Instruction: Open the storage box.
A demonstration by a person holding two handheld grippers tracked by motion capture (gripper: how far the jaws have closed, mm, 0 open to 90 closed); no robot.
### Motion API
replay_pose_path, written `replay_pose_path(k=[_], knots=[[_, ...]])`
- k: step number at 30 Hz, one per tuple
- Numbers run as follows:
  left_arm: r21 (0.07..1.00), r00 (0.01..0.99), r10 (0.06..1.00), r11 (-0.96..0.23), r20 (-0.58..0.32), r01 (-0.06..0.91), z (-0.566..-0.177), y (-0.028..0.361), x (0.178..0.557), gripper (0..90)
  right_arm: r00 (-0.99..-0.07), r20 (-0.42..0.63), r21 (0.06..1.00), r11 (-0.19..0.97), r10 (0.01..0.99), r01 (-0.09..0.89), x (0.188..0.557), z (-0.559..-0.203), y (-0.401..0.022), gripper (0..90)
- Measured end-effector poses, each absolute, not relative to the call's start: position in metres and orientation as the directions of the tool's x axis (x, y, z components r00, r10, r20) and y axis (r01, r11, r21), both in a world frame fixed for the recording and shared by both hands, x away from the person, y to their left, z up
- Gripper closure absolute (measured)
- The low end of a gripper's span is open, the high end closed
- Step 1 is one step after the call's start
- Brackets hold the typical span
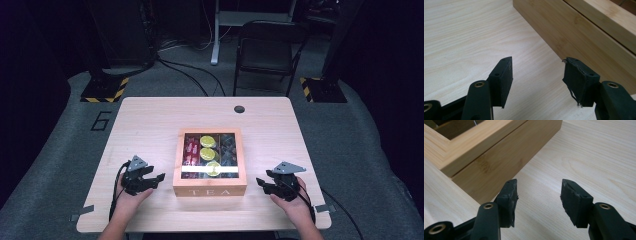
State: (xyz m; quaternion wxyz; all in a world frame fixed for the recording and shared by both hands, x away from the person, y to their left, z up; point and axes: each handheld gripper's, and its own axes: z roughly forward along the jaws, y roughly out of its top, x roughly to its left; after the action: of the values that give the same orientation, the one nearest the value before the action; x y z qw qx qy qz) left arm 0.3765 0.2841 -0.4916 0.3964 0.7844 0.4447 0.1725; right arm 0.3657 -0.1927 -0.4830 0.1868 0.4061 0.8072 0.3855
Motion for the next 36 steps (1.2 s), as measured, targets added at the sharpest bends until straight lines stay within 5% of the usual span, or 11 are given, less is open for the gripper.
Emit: replay_pose_path(k=[23, 36], knots=[[0.797, 0.511, 0.847, -0.205, -0.146, 0.568, -0.437, 0.285, 0.362, 45.6, -0.626, 0.038, 0.785, 0.364, 0.779, 0.501, 0.363, -0.424, -0.174, 50.5], [0.813, 0.613, 0.778, -0.266, -0.136, 0.518, -0.429, 0.268, 0.346, 45.9, -0.654, 0.05, 0.824, 0.339, 0.755, 0.454, 0.346, -0.418, -0.157, 51.3]])
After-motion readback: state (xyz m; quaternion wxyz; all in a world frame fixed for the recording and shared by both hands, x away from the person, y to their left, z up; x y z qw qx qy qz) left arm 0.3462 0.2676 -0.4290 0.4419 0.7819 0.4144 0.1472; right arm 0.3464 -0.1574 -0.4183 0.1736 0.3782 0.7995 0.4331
